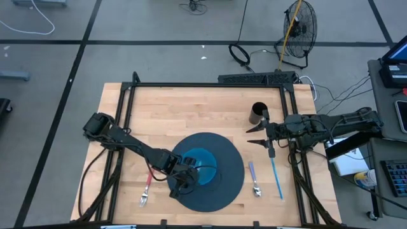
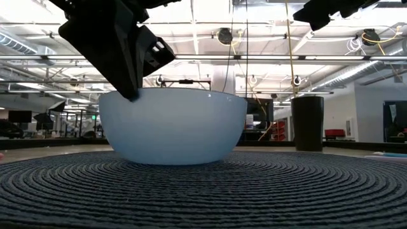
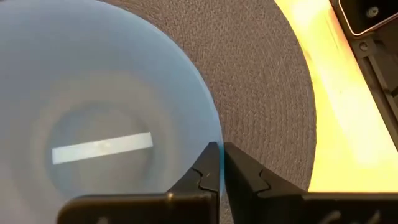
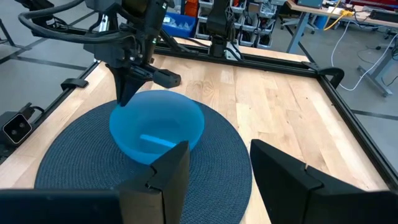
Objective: Pick & Place Utensil
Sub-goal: Put the blue bowl on the blue mat, then put the pink fork into the blue bowl on the blue mat
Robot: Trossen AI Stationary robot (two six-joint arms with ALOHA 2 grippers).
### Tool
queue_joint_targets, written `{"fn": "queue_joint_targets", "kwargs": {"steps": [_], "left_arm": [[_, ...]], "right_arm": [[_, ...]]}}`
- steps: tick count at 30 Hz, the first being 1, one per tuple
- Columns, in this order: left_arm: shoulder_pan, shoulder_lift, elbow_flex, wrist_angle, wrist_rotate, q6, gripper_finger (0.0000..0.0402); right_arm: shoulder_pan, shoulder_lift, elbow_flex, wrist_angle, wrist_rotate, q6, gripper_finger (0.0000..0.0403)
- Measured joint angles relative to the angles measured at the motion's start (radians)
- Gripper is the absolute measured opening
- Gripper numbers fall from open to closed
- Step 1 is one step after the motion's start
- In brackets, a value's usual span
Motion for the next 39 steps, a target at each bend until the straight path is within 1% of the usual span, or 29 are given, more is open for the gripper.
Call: {"fn": "queue_joint_targets", "kwargs": {"steps": [4,11,22,28,31,34,39], "left_arm": [[-0.001,0.0,0.0,0.008,0.0,0.0,0.0007],[-0.001,0.0,0.0,0.014,0.037,-0.001,0.0044],[-0.002,0.0,0.0,0.014,0.078,-0.007,0.0048],[-0.002,0.0,0.0,0.014,0.065,-0.007,0.0049],[-0.003,0.0,0.0,0.014,0.032,-0.002,0.0051],[-0.002,0.0,0.0,0.014,0.016,0.0,0.0066],[-0.002,0.0,0.0,0.014,0.017,-0.004,0.0107]], "right_arm": [[0.0,0.0,0.0,0.0,0.0,0.0,0.0164],[0.0,0.0,0.0,0.0,0.0,0.0,0.0164],[0.0,0.0,0.0,0.0,0.0,0.0,0.0164],[0.0,0.0,0.0,0.0,0.0,0.0,0.0165],[0.0,0.0,0.0,0.0,0.0,0.0,0.0164],[0.0,0.0,0.0,0.0,0.0,0.0,0.0165],[0.0,0.0,0.0,0.0,0.0,0.0,0.0164]]}}
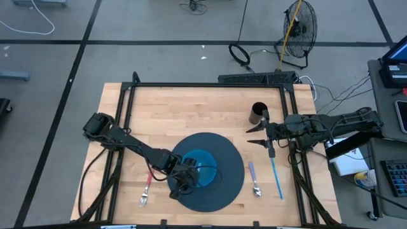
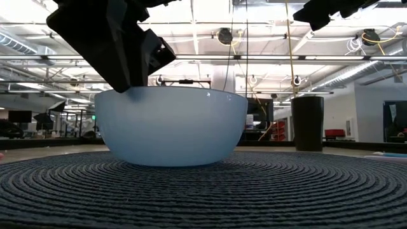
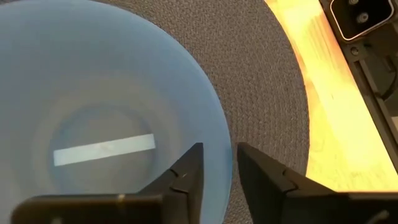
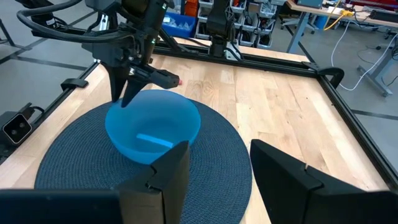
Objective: Pick & Place Utensil
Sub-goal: Put the pink fork into the blue bowl on the blue mat
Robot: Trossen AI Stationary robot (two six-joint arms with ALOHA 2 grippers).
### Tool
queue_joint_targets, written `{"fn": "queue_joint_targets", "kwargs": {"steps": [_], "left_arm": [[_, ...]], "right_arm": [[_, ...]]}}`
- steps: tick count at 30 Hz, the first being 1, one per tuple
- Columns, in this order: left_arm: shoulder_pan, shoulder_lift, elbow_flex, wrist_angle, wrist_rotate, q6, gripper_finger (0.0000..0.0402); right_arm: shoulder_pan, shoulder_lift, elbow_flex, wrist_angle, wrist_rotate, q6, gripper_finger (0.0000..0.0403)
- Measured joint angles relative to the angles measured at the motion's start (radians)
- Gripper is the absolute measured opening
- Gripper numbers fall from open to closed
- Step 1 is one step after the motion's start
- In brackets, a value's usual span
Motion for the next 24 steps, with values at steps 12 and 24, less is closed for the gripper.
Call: {"fn": "queue_joint_targets", "kwargs": {"steps": [12,24], "left_arm": [[0.002,-0.04,0.013,-0.046,-0.004,0.006,0.0166],[-0.018,-0.321,0.016,-0.276,-0.356,-0.24,0.014]], "right_arm": [[0.0,0.0,0.0,-0.001,0.0,0.0,0.0164],[0.0,0.0,0.0,-0.014,-0.004,-0.026,0.0164]]}}
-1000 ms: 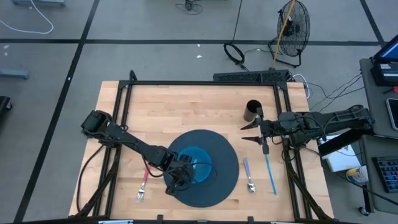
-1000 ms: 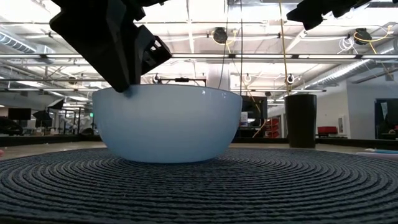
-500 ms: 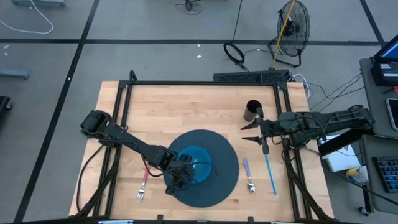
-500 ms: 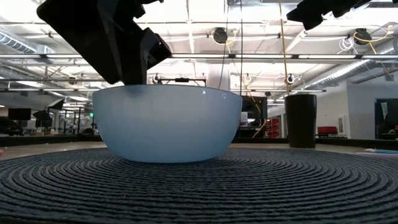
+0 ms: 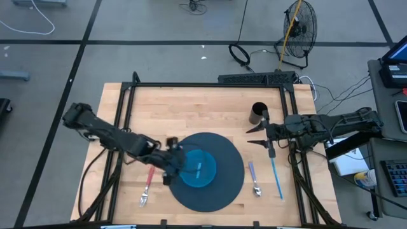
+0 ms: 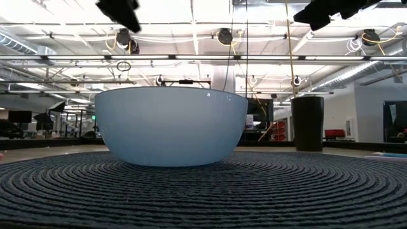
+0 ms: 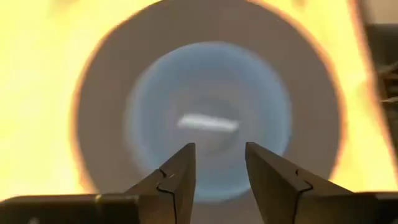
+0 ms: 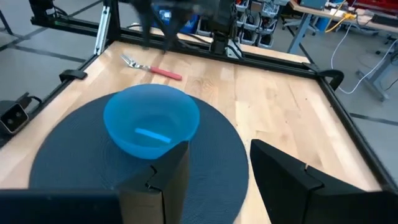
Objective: Pick & Place Utensil
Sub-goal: Put the pink fork into the blue bowl on the blue mat
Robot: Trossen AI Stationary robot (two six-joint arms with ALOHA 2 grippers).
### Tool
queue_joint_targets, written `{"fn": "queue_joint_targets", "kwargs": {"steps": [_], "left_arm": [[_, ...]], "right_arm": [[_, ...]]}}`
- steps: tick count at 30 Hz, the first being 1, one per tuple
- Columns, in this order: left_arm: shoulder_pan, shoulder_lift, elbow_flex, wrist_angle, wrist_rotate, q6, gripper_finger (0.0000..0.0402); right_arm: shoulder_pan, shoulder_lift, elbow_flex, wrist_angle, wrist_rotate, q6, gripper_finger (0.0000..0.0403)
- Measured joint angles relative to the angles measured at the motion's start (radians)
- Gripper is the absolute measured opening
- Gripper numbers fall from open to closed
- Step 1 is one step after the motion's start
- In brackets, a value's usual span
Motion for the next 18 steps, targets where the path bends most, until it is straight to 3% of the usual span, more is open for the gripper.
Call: {"fn": "queue_joint_targets", "kwargs": {"steps": [7,13,18], "left_arm": [[-0.093,-0.069,-0.002,-0.176,-0.28,-0.331,0.012],[-0.19,-0.045,-0.003,-0.295,-0.353,-0.705,0.0109],[-0.259,0.0,-0.003,-0.336,-0.31,-1.022,0.0106]], "right_arm": [[0.001,0.0,0.0,-0.008,-0.144,0.062,0.0165],[0.078,0.006,0.0,0.069,-0.181,0.072,0.0165],[0.17,0.023,0.0,0.135,-0.176,0.03,0.0165]]}}
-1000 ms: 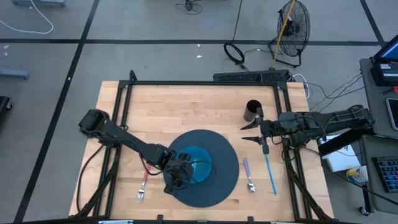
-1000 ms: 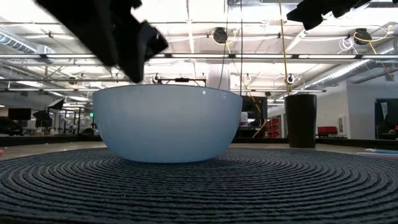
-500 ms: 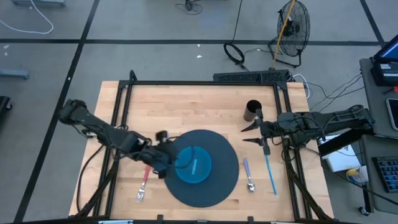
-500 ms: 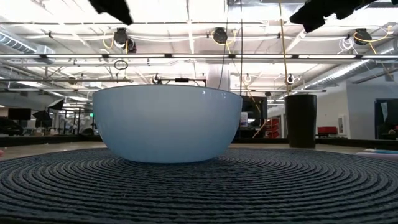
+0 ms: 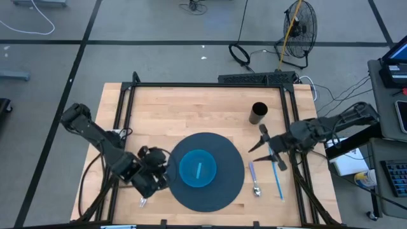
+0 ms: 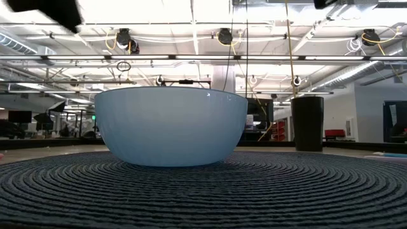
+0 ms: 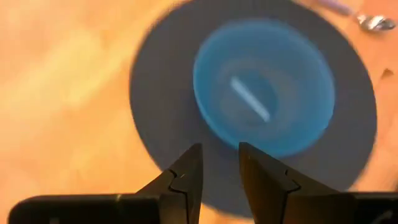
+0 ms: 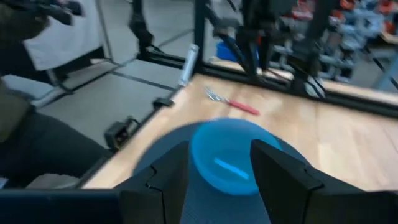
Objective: Pick & Place Utensil
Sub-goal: Put the pink fork into the blue bowl on the blue mat
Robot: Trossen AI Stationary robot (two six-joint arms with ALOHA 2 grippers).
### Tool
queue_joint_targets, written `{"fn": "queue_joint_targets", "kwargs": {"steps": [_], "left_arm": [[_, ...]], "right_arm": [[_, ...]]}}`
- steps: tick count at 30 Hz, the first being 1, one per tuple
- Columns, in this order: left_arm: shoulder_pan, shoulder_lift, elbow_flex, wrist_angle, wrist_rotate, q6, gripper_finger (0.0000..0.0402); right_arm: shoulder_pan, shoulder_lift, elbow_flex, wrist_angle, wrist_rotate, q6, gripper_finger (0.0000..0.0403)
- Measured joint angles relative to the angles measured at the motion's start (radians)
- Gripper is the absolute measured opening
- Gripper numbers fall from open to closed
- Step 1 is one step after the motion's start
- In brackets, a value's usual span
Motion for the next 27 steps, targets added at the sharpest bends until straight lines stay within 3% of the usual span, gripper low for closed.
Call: {"fn": "queue_joint_targets", "kwargs": {"steps": [6,10,18,27], "left_arm": [[-0.009,0.096,0.0,-0.116,0.255,-0.302,0.0098],[-0.008,0.146,0.0,-0.183,0.399,-0.397,0.0091],[-0.005,0.221,0.0,-0.257,0.423,-0.403,0.0096],[0.004,0.231,-0.013,-0.266,0.437,-0.364,0.0154]], "right_arm": [[0.065,0.02,0.0,-0.002,0.054,-0.05,0.0165],[0.073,0.035,0.0,-0.008,0.054,-0.069,0.0165],[0.073,0.035,0.0,-0.011,0.052,-0.069,0.0165],[0.073,0.035,0.0,-0.011,0.052,-0.058,0.0165]]}}
